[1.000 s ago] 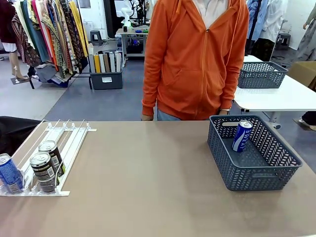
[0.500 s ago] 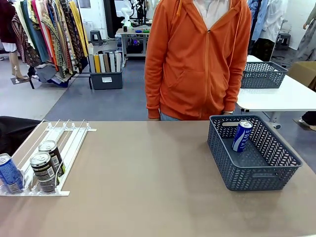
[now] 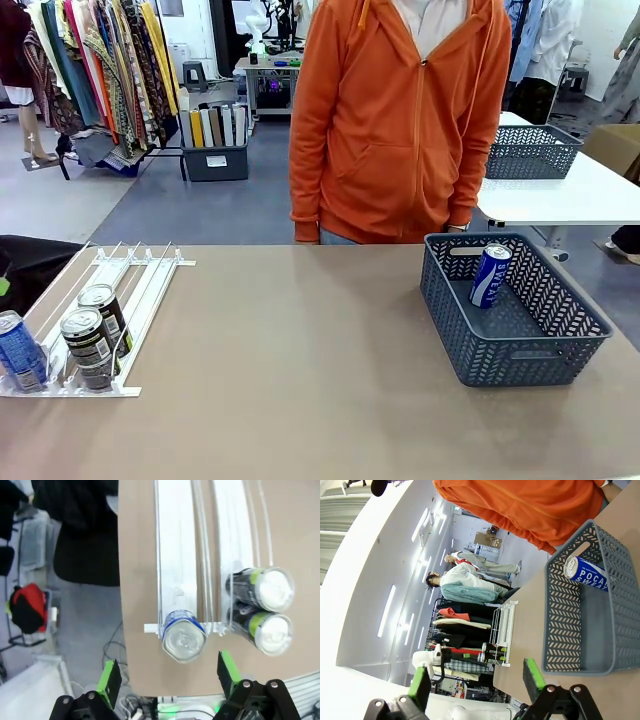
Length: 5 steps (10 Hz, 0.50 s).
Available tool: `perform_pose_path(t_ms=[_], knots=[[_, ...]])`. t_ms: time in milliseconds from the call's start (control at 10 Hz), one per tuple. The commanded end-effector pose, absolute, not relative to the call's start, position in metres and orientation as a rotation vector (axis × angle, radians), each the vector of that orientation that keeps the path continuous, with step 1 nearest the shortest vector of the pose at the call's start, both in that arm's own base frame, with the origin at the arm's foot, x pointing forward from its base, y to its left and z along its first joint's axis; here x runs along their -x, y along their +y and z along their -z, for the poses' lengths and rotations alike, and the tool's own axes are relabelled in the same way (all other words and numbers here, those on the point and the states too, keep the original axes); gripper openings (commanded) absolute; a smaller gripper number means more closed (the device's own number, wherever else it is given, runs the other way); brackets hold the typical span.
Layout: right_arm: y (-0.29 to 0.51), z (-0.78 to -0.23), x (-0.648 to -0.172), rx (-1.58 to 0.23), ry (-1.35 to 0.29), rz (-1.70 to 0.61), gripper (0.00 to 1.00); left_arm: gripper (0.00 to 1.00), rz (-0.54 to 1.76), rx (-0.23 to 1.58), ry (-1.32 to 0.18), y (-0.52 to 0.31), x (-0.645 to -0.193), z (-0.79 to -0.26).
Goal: Retrieve and store the cans from the dispenser.
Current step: Pick up the last remaining can from one row of the Automatic Can Dispenser and place it in the middle of the table.
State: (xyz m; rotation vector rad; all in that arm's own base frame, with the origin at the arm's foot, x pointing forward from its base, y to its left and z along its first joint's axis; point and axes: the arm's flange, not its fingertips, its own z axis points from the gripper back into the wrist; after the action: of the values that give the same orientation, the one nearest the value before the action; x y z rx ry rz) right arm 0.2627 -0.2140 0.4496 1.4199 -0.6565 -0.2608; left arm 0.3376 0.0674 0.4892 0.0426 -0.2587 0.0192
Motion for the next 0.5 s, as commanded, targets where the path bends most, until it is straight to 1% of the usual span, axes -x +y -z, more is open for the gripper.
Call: perform_pose_path(t_ms=[0, 200, 400], knots=[[-0.213, -0.454, -0.265, -1.436, -0.672, 0.265, 1.0, 1.0, -0.089, -0.025, -0.228, 0.067, -0.342, -0.452], [-0.213, -0.454, -0.265, -1.436, -0.672, 0.265, 1.0, 1.0, -0.117, -0.061, -0.152, 0.067, -0.356, -0.421], [-0.213, -0.454, -0.265, -1.436, -0.672, 0.265, 1.0, 1.0, -0.099, -0.019, -0.115, 0.061, -0.361, -0.403]])
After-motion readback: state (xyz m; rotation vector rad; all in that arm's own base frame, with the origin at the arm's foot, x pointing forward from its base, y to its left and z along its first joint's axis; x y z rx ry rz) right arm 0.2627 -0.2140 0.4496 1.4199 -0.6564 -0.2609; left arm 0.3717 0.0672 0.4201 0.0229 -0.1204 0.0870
